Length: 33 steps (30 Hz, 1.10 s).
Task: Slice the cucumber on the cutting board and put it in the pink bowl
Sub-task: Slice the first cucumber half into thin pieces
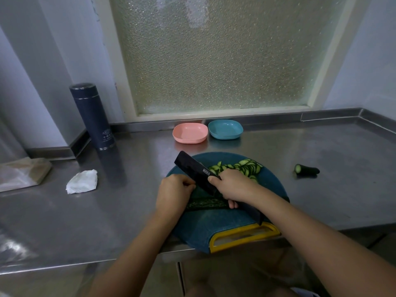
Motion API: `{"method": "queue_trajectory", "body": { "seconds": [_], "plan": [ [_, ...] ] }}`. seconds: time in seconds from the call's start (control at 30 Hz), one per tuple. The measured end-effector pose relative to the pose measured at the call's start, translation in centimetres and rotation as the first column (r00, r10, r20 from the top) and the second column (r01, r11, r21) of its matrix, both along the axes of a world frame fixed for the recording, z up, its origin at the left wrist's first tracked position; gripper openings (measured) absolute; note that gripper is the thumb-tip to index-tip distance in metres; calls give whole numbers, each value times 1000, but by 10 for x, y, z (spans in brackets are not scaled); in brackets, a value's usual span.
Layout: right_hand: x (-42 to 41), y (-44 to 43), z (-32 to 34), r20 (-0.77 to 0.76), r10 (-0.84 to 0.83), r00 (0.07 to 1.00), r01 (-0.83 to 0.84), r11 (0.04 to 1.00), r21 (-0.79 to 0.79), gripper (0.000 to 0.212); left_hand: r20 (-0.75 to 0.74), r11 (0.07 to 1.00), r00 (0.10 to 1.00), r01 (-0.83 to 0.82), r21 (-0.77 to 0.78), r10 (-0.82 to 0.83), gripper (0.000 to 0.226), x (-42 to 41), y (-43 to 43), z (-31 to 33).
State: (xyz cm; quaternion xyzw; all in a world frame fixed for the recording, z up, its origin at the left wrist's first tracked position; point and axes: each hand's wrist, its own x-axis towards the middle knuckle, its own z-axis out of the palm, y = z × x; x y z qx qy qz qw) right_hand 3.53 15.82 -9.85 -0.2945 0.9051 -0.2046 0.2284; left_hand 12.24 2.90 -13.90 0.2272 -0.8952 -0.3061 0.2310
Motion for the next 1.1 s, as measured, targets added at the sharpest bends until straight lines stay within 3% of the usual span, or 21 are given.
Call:
{"method": "queue_trajectory", "body": {
  "seconds": [0.3, 0.6, 0.87, 1.1],
  "plan": [
    [-1, -1, -1, 2, -8, 1000, 8, 1000, -7, 46, 67, 978, 997, 42, -205, -29, 16, 0, 2, 1],
    [0, -2, -4, -6, -42, 999, 42, 999, -33, 50, 87, 976, 995, -33, -215, 52, 16, -8, 7, 4],
    [2, -5, -1, -42, -16, 999, 17, 999, 34, 49, 78, 973, 995, -40, -228, 59, 16, -8, 9, 3],
    [4, -8, 3, -22, -37, 999, 38, 997, 67, 49, 50, 980, 997, 62, -187, -54, 19, -2, -1, 1]
  ]
}}
